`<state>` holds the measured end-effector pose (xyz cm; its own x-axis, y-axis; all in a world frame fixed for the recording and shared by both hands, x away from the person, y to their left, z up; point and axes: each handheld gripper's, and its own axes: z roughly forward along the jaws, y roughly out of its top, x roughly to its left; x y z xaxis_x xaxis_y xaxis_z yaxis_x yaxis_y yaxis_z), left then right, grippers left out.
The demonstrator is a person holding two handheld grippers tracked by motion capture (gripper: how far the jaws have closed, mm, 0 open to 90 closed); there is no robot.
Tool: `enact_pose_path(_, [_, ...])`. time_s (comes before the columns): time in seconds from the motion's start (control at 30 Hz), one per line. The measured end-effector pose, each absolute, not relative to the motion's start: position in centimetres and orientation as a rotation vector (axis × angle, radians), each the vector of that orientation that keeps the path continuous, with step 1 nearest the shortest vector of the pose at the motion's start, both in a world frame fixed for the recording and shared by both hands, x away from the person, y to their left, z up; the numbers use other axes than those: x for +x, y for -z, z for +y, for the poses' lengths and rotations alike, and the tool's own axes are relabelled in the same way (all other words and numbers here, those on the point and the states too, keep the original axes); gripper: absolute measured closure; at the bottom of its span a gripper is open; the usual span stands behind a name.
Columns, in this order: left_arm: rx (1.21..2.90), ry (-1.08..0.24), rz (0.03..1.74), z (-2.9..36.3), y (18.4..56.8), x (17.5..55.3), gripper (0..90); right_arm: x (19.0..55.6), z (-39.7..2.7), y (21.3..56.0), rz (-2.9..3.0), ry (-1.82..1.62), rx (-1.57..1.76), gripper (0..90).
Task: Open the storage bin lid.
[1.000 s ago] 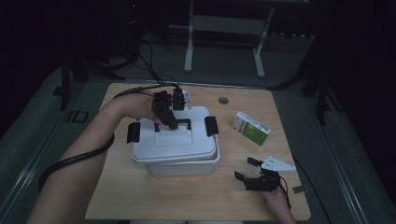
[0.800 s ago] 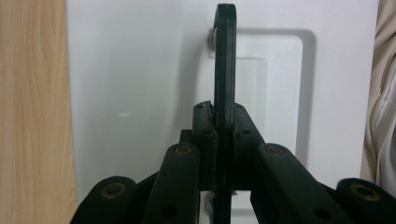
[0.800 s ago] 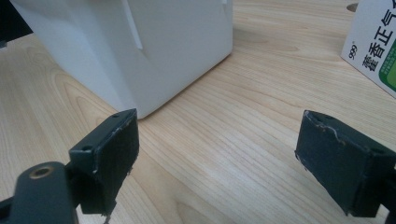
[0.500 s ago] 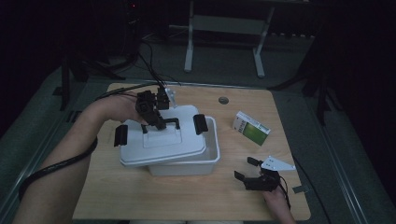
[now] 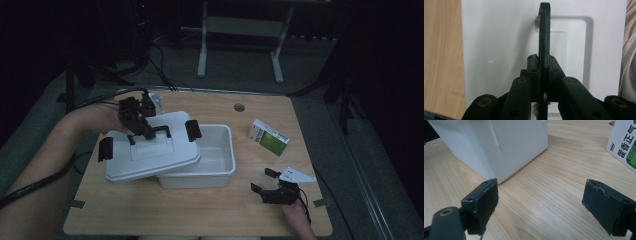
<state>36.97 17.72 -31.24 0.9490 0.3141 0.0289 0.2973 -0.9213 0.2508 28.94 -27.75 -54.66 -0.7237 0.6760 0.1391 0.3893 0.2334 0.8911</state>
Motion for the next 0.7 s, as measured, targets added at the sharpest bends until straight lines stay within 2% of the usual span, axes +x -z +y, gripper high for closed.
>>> enact_pose_path(0.7, [2.757,-0.149,0.751,27.9,31.7,34.7,83.6,29.0,-27.7,54.7,2.233,-1.478,1.003,13.0])
